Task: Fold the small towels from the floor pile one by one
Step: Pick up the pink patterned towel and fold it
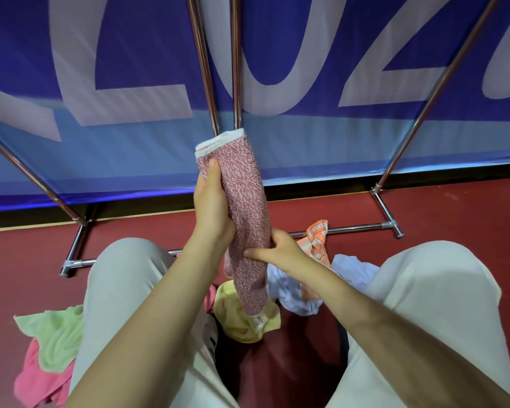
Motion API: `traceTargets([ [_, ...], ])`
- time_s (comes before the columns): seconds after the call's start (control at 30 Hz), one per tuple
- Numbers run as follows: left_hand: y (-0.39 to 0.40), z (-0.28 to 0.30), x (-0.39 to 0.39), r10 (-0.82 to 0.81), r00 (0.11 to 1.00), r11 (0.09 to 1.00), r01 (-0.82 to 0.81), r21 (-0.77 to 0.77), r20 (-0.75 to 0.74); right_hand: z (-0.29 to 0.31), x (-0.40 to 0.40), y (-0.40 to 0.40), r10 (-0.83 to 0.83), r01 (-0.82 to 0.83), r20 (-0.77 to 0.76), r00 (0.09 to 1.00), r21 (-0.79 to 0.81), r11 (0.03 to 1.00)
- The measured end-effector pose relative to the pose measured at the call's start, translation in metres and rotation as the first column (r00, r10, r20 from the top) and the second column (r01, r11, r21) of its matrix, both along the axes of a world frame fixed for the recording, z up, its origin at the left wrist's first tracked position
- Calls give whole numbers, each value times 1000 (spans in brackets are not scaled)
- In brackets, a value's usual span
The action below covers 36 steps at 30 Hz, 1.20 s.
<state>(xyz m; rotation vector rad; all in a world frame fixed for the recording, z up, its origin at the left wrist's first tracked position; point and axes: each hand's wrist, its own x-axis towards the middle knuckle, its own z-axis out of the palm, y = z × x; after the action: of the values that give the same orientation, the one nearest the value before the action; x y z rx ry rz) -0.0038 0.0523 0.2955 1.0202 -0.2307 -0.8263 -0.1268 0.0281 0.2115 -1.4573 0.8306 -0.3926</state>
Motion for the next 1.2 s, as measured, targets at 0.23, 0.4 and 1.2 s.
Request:
traceTargets([
  [0.23, 10, 7, 26, 54, 996, 998, -56, -20, -78, -24, 4, 13, -119, 118, -60, 991, -15, 993],
  [0.4, 18, 7, 39, 90, 992, 995, -93, -36, -88, -32, 7, 21, -149, 149, -78, 986, -1, 989],
  [1.2, 39, 11, 53, 24, 993, 1000, -22, -19, 117, -38, 4, 8, -52, 21, -178, 983, -172, 985],
])
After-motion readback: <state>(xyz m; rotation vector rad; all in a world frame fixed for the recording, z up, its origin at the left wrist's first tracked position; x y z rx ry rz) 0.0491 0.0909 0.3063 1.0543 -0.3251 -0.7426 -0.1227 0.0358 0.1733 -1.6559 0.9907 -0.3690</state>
